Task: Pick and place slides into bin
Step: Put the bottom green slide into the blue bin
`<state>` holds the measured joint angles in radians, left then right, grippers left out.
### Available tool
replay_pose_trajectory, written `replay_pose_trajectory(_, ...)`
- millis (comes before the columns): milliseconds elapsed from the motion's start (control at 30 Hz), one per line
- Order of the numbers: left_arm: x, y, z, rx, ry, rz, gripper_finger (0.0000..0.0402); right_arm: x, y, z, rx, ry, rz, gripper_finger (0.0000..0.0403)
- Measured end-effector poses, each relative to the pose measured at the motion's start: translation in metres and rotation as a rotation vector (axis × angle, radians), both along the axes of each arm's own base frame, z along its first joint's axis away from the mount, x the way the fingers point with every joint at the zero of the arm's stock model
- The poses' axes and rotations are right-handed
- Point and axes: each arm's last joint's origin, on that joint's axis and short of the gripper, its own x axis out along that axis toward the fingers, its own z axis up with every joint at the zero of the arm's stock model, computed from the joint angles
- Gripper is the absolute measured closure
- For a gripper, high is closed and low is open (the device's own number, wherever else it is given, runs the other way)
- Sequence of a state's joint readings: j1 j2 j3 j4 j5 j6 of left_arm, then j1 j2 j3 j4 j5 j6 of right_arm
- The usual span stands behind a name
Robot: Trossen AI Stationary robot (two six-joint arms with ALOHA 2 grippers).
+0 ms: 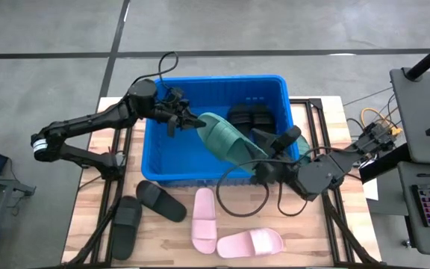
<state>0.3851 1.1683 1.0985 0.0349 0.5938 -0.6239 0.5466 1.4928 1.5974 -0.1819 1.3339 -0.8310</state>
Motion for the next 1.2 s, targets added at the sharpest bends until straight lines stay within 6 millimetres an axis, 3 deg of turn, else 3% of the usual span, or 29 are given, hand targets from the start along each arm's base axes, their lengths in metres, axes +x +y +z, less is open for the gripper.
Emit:
replay_pose_trajectory(200,0.0,0.0,0.0,-0.025,0.005,-0.003,0.0385,0.0,0.0,0.009,0.048,-0.05,-0.012,0.0211)
replay_pose_trajectory(333,-0.001,0.0,0.0,-0.026,0.005,-0.004,0.0385,-0.003,0.0,0.012,0.165,-0.074,0.12,0.0211)
replay_pose_trajectory(567,-0.001,0.0,0.0,-0.029,0.008,-0.003,0.0385,0.003,-0.009,0.009,0.409,0.093,0.212,0.0211)
replay_pose_trajectory(667,0.0,0.0,-0.003,-0.038,0.03,-0.003,0.0385,0.018,-0.007,0.011,0.38,0.175,0.207,0.0211)
replay_pose_trajectory(867,0.001,0.001,-0.004,-0.064,0.04,-0.002,0.0385,0.036,0.002,0.024,0.165,0.315,0.24,0.0211)
replay_pose_trajectory(1200,-0.001,0.0,-0.002,-0.166,0.059,-0.091,0.0385,0.034,0.0,0.02,0.098,0.447,0.221,0.0211)
